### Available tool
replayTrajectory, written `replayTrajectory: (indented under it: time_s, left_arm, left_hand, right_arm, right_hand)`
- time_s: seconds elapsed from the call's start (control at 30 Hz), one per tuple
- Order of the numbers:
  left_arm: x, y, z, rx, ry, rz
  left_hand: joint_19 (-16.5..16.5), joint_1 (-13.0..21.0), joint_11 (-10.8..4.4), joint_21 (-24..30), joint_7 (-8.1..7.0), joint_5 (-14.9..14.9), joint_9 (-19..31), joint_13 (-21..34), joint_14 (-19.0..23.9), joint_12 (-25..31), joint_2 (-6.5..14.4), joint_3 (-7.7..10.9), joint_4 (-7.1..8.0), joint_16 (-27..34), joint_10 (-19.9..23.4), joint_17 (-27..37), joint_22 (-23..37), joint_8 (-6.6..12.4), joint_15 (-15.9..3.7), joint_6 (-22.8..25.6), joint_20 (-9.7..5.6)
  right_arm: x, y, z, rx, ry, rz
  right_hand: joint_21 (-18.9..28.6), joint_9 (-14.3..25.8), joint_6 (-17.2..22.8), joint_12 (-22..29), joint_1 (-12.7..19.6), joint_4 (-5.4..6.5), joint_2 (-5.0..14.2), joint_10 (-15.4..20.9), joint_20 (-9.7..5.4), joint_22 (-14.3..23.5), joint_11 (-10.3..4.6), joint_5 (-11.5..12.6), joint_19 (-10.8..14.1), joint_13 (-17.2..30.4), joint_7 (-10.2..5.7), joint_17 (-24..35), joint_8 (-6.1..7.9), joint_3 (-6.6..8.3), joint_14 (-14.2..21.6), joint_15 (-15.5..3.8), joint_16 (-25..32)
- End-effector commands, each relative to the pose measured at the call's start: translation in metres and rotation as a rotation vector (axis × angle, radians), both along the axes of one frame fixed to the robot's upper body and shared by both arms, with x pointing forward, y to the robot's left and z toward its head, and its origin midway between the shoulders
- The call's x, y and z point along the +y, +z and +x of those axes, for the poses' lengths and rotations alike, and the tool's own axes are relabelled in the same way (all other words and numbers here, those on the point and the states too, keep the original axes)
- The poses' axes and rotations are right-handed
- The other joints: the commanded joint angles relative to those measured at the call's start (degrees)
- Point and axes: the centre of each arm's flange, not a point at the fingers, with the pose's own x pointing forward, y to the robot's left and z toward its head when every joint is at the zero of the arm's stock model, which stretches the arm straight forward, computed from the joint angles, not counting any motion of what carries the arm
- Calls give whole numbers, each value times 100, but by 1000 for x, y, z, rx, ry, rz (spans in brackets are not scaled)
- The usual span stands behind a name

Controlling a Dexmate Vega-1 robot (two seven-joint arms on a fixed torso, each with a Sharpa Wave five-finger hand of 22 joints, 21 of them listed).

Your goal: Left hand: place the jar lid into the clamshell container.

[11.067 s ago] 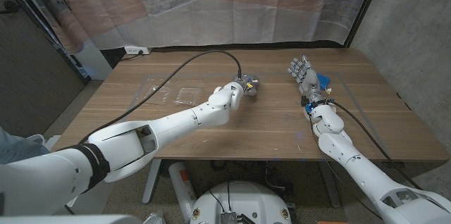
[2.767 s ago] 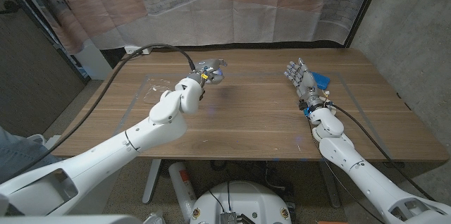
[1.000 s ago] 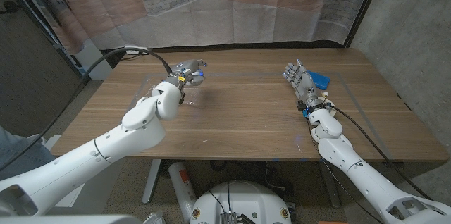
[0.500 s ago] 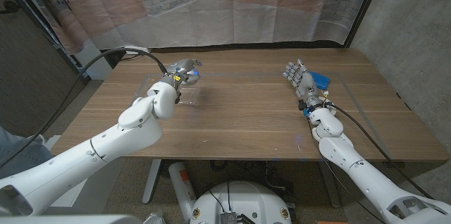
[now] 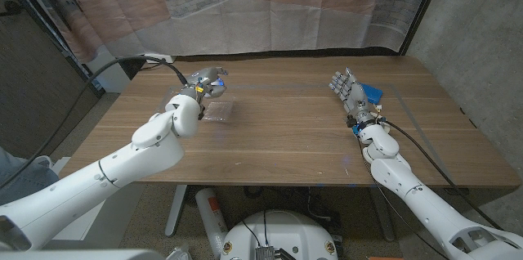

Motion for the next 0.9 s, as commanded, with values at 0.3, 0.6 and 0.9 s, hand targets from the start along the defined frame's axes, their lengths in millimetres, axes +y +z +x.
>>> replayTrajectory:
  time_s: [0.3, 0.6, 0.9]
  left_arm:
    - [16, -5, 6, 6, 8, -22]
    - [20, -5, 11, 10, 9, -23]
    - [20, -4, 15, 10, 6, -20]
  left_hand:
    - [720, -12, 13, 16, 4, 17, 9, 29, 62, -19, 44, 25, -4, -43, 54, 8, 16, -6, -295, 70, -743]
    - [711, -12, 8, 10, -4, 18, 8, 29, 62, -20, 42, 30, -8, -50, 74, 6, 16, -8, -301, 84, -745]
    - [706, -17, 2, 5, -18, 18, 7, 28, 63, -24, 39, 32, -8, -56, 88, 5, 17, -2, -305, 118, -754]
  right_arm:
    - [1, 4, -10, -9, -8, -12]
    - [3, 4, -11, -7, -14, -12]
    - [3, 6, -13, -12, -17, -13]
  right_hand:
    - [-34, 10, 46, 12, 11, -36, 58, 38, -74, 22, 5, -9, 61, 30, -2, 32, -6, 2, 51, -23, -2]
    - [-46, 10, 50, 8, 11, -39, 60, 31, -76, 23, 5, -9, 70, 30, -2, 32, -4, 0, 47, -21, -6]
    - [-57, 10, 49, 8, 13, -43, 62, 34, -80, 23, 5, -8, 77, 30, -1, 31, -5, 0, 45, -23, -9]
